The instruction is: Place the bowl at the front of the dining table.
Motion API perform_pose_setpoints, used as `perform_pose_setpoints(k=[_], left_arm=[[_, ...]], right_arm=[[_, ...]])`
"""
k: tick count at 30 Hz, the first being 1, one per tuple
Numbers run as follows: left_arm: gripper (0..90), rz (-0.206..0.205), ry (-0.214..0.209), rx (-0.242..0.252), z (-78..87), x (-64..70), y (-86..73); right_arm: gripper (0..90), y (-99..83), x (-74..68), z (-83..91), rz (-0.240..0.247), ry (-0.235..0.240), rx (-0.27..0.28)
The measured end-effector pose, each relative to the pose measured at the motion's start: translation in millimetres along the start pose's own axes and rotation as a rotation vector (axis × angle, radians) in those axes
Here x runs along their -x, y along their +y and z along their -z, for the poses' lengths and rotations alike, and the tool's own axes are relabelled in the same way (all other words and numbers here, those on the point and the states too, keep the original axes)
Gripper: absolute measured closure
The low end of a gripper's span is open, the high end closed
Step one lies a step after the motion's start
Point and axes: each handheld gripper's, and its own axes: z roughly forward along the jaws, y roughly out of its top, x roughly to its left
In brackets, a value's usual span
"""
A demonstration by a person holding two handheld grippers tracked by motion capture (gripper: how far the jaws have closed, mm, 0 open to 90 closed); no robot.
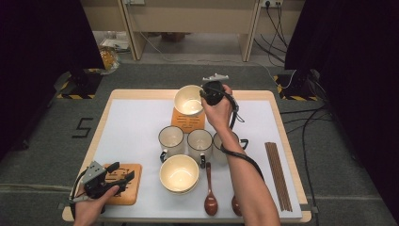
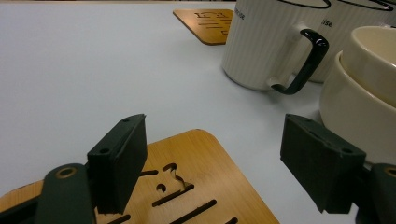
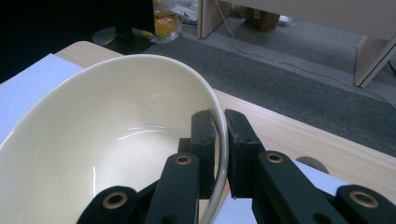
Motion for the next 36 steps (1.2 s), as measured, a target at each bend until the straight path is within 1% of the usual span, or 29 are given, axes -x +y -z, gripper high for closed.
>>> perform_pose_setpoints(k=[12,15,18,22,27,36], left_arm=[[22.6,-0.004,0.001,-0.006,-0.1,-0.3,-0.3],[22.6,-0.003,0.000,-0.005,-0.3,0.0,-0.6],[22.6,-0.003,0.001,-0.004,-0.2,-0.5,-0.5],[22.6,0.004,0.002,-0.002,-0.3,-0.8,-0.9],[22.6,0.000,0.002,-0.002,-0.6,-0.5,-0.8],[22.6,0.002,0.001,-0.003,-0.8,-0.4,-1.1]], right_arm=[[82.9,-3.2,2.2,-10.9,-0.014,-0.004,-0.017],[82.9,-4.2,2.1,-13.4,-0.025,-0.005,-0.023],[82.9,-5.4,2.9,-16.8,-0.023,-0.004,-0.028],[82.9,-6.9,4.1,-19.5,-0.030,-0.007,-0.034],[82.9,-7.8,5.3,-21.8,-0.043,-0.009,-0.039],[82.9,-10.7,7.8,-28.1,-0.049,-0.009,-0.051]])
